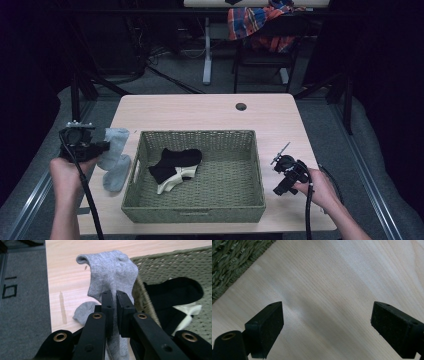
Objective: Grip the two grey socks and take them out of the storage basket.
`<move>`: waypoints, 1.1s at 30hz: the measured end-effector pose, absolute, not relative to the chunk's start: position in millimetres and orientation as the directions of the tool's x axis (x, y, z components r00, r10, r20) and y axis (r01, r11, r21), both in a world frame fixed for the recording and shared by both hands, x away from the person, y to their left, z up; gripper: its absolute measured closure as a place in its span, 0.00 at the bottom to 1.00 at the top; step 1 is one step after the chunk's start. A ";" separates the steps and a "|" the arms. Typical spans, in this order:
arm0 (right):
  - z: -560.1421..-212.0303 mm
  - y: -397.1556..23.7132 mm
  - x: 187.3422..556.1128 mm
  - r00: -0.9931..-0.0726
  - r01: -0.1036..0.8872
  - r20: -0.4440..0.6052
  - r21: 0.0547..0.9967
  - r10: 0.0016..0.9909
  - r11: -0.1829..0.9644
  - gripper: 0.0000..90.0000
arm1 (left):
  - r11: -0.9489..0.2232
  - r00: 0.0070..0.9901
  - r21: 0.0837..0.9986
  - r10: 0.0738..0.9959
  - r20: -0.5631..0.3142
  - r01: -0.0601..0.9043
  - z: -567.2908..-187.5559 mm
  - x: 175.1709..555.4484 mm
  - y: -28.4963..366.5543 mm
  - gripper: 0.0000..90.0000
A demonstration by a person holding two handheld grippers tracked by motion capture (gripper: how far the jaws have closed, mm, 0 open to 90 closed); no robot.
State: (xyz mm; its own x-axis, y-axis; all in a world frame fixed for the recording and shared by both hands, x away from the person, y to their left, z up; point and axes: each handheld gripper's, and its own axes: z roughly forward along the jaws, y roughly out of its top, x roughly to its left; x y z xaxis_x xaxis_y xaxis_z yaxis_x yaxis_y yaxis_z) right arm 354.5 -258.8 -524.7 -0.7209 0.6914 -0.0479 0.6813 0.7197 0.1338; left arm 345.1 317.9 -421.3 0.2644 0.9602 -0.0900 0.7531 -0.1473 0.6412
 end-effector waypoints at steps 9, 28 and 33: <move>-524.9 -259.1 354.4 -0.719 0.684 -0.047 0.132 0.693 0.718 0.12 | -0.130 0.239 0.583 0.964 -0.114 0.802 -452.2 353.1 329.0 0.95; -524.8 -258.8 354.3 -0.720 0.682 -0.049 0.131 0.692 0.719 0.12 | -0.169 0.232 0.445 0.969 -0.090 0.879 -496.7 366.3 324.3 0.95; -525.9 -259.0 353.2 -0.711 0.690 -0.041 0.150 0.702 0.708 0.12 | -0.166 0.215 0.428 0.974 -0.069 0.888 -501.2 368.2 323.6 0.95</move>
State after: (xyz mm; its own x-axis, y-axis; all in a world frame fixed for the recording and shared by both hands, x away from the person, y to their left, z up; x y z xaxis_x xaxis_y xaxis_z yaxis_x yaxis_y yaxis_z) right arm 353.2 -259.0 -525.9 -0.7108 0.7023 -0.0406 0.6905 0.7075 0.1505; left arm 368.2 323.6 -501.2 0.2148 0.9742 -0.0691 0.8884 -0.1655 0.4281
